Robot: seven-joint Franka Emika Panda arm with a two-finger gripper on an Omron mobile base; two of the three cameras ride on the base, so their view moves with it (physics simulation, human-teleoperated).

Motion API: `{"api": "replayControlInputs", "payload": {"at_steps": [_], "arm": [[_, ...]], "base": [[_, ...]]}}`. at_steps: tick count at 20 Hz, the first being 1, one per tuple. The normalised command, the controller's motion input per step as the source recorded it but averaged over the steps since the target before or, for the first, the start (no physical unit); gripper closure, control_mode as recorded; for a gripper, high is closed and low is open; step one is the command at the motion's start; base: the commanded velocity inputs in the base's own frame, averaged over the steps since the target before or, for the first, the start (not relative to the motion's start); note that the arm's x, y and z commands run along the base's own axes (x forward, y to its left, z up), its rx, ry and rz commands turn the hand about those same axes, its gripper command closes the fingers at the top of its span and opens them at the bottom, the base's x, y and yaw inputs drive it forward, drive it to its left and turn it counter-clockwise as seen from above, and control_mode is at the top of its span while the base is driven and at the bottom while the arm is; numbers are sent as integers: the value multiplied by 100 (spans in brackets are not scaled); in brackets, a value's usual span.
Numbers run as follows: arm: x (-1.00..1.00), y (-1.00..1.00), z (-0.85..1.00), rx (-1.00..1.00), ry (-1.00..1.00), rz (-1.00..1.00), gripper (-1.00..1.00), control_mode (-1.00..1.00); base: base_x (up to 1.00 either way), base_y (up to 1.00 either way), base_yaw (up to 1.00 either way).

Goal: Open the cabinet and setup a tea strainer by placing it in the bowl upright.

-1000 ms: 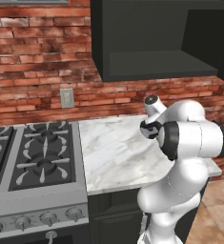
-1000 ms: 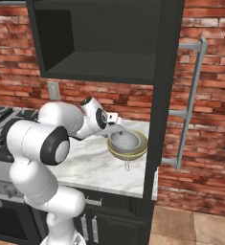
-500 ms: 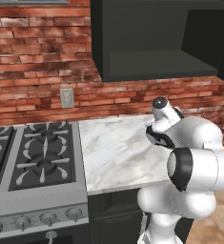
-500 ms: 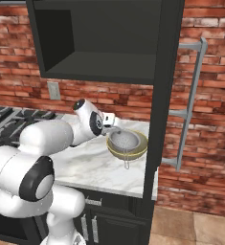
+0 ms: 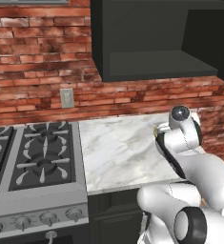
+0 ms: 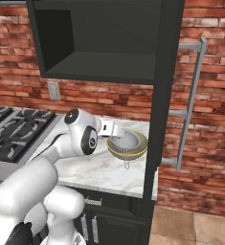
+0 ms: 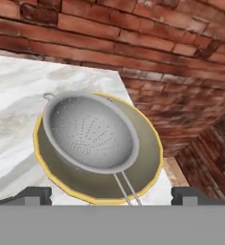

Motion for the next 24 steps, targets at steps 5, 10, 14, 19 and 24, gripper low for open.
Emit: {"api": "replayControlInputs", "payload": {"at_steps": [5,10,14,19,24], "arm": [[-76,-1,57,7,-17,0,-100,-100],[-64,0,72,17,-7,0,-100,-100],[-49,4,74,28,10,0,-100,-100],[-40,11,77,31,24,0,-100,-100],[-45,27,56,24,14,1,-100,-100]], "base": [[0,0,0],[0,0,0],[0,0,0],[0,0,0],[0,0,0]]}}
